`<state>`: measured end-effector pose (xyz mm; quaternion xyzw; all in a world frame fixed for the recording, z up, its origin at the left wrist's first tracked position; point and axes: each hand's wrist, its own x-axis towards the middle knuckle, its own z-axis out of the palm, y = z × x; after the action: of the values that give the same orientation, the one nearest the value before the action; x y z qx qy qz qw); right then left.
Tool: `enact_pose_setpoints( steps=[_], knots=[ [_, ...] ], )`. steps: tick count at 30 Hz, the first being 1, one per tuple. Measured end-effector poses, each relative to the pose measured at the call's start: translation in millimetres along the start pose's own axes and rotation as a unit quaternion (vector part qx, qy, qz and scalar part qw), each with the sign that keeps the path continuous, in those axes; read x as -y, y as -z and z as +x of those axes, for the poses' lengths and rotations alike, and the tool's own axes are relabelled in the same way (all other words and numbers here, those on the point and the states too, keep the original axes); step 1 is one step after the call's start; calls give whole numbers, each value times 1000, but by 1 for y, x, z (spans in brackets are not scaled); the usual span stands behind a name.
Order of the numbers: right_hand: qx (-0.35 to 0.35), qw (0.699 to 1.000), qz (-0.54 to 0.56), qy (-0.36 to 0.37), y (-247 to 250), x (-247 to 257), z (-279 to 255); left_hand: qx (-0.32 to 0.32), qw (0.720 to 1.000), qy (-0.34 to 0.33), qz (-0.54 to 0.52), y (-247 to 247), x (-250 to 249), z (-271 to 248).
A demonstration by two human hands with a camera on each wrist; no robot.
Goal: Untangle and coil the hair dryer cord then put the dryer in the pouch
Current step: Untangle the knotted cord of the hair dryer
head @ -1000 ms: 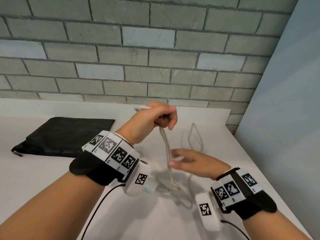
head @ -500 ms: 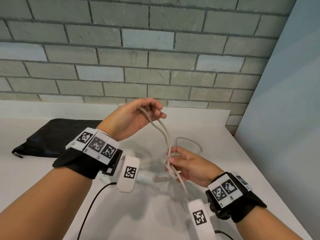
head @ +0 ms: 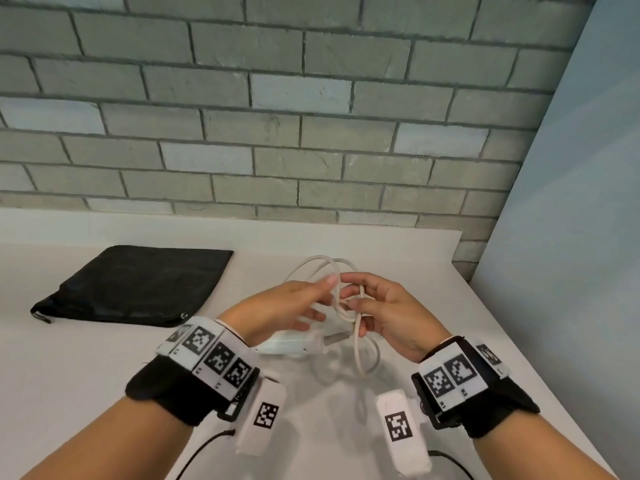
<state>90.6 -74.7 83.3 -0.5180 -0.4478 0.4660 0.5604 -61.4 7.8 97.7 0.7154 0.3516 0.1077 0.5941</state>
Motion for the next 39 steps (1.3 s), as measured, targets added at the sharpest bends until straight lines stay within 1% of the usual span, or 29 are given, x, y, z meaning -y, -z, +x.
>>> enact_pose_setpoints(
  steps=[2, 3, 5, 7, 9, 10, 11, 13, 14, 15, 16, 17, 18, 19, 20, 21, 22, 23, 24, 25, 27, 29, 31, 33, 34, 35, 36, 38, 39],
  knots=[
    [9, 1000, -27, 7, -3, 4, -1, -39, 997, -47, 43, -11, -4, 1],
    [12, 999, -41, 12, -3, 7, -2, -61, 996, -51, 34, -14, -5, 2],
    [6, 997, -73, 29, 0, 13, -4, -79, 996, -45, -9, -14, -4, 5],
    [-25, 993, -105, 49, 12, 17, -4, -96, 993, -54, -49, -8, -5, 4],
    [-104, 982, -142, 72, 34, 18, 1, -122, 985, -92, -85, 3, -8, 1],
    [-165, 971, -150, 86, 49, 16, 5, -134, 980, -116, -94, 10, -10, -2],
    [-238, 955, -142, 104, 64, 14, 8, -147, 975, -139, -94, 18, -12, -4],
    [-382, 908, -97, 139, 93, 10, 13, -183, 964, -176, -83, 33, -14, -9],
    [-435, 884, -87, 150, 105, 7, 14, -202, 958, -191, -75, 40, -14, -10],
    [-469, 865, -95, 151, 116, 3, 15, -216, 952, -206, -66, 46, -15, -11],
    [-483, 854, -132, 140, 124, -4, 16, -224, 948, -220, -55, 51, -15, -12],
    [-467, 851, -210, 117, 129, -13, 17, -228, 945, -232, -43, 55, -16, -13],
    [-402, 856, -312, 89, 130, -21, 17, -230, 942, -242, -29, 58, -18, -13],
    [-295, 863, -408, 42, 128, -29, 17, -230, 941, -248, -13, 60, -19, -13],
    [-174, 859, -481, -24, 125, -34, 16, -230, 940, -251, 4, 61, -21, -14],
    [-74, 846, -520, -88, 118, -33, 13, -226, 941, -252, 22, 61, -22, -14],
    [-9, 836, -535, -121, 109, -28, 10, -220, 941, -253, 39, 60, -24, -16],
    [17, 837, -535, -116, 99, -18, 7, -212, 942, -255, 55, 59, -25, -16],
    [14, 849, -524, -67, 89, -7, 5, -205, 942, -257, 67, 57, -27, -18],
    [-10, 862, -506, 7, 79, 4, 4, -198, 942, -259, 76, 55, -28, -18],
    [-85, 879, -447, 146, 56, 28, 3, -172, 946, -259, 92, 50, -29, -20],
    [-121, 887, -380, 235, 33, 45, 3, -137, 952, -249, 114, 43, -30, -20],
    [-103, 888, -344, 287, 13, 53, 3, -106, 954, -243, 140, 33, -31, -20],
    [-56, 881, -367, 295, -2, 53, 4, -88, 949, -249, 172, 24, -31, -19],
    [-30, 882, -380, 279, -7, 51, 6, -83, 946, -253, 187, 19, -31, -19],
    [-8, 890, -381, 252, -10, 48, 7, -81, 943, -257, 194, 17, -31, -19],
    [15, 905, -365, 218, -12, 45, 7, -81, 943, -260, 194, 15, -31, -19],
    [58, 943, -286, 158, -15, 44, 5, -87, 942, -266, 185, 13, -30, -20],
    [73, 956, -248, 139, -15, 44, 3, -92, 941, -272, 179, 13, -29, -20]
  ],
)
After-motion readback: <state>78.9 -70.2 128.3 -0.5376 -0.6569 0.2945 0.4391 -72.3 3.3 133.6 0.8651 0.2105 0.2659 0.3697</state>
